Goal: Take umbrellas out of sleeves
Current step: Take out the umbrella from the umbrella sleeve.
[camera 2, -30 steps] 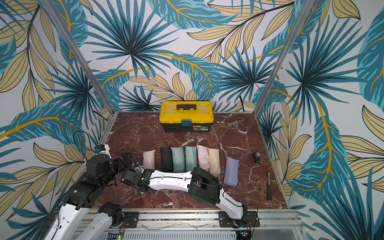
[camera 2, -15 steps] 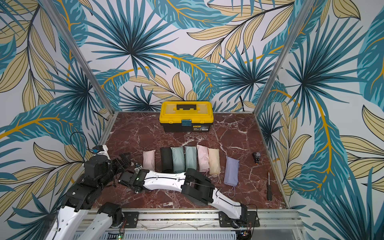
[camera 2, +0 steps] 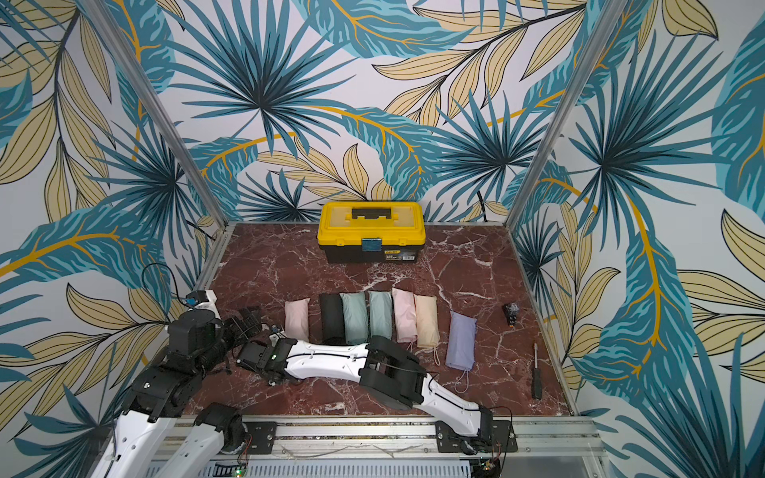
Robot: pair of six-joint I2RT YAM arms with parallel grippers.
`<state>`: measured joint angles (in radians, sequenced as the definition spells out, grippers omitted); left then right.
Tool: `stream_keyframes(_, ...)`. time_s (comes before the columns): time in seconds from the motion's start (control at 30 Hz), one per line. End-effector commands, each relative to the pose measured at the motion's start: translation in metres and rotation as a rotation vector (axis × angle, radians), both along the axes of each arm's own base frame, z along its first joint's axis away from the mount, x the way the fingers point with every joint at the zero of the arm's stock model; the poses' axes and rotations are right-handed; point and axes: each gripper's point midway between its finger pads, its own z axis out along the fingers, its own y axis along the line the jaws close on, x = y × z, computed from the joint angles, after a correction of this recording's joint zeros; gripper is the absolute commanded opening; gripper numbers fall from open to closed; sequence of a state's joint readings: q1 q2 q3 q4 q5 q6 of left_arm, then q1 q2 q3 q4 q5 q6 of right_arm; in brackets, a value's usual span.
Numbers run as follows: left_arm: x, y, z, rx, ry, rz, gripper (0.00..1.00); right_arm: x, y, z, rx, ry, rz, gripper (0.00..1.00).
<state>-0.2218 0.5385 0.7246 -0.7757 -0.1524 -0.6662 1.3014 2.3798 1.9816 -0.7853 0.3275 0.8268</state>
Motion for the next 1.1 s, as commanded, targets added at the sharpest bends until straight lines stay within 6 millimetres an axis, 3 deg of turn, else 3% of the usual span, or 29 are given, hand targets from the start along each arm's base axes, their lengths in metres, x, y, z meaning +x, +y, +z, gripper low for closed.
stream_keyframes(0.0, 0.003, -0.004, 0.007, -0.023, -0.031, -0.01, 1.0, -0.005, -0.015, -0.031, -0.076, 0.038, -0.009, 0.3)
stream_keyframes(0.37, 0.004, -0.005, 0.004, -0.026, -0.022, -0.009, 1.0, -0.013, -0.018, -0.046, -0.079, 0.077, -0.002, 0.24)
stream_keyframes(0.63, 0.007, -0.005, 0.0, -0.028, -0.009, -0.006, 1.0, -0.013, -0.023, -0.046, -0.091, 0.071, -0.001, 0.15)
stream_keyframes(0.8, 0.009, -0.006, -0.003, -0.029, -0.002, -0.009, 1.0, -0.013, -0.028, -0.049, -0.081, 0.086, 0.003, 0.0)
stream_keyframes(1.07, 0.016, -0.008, -0.01, -0.028, 0.012, -0.008, 0.99, -0.01, -0.045, -0.055, -0.042, 0.11, -0.004, 0.0)
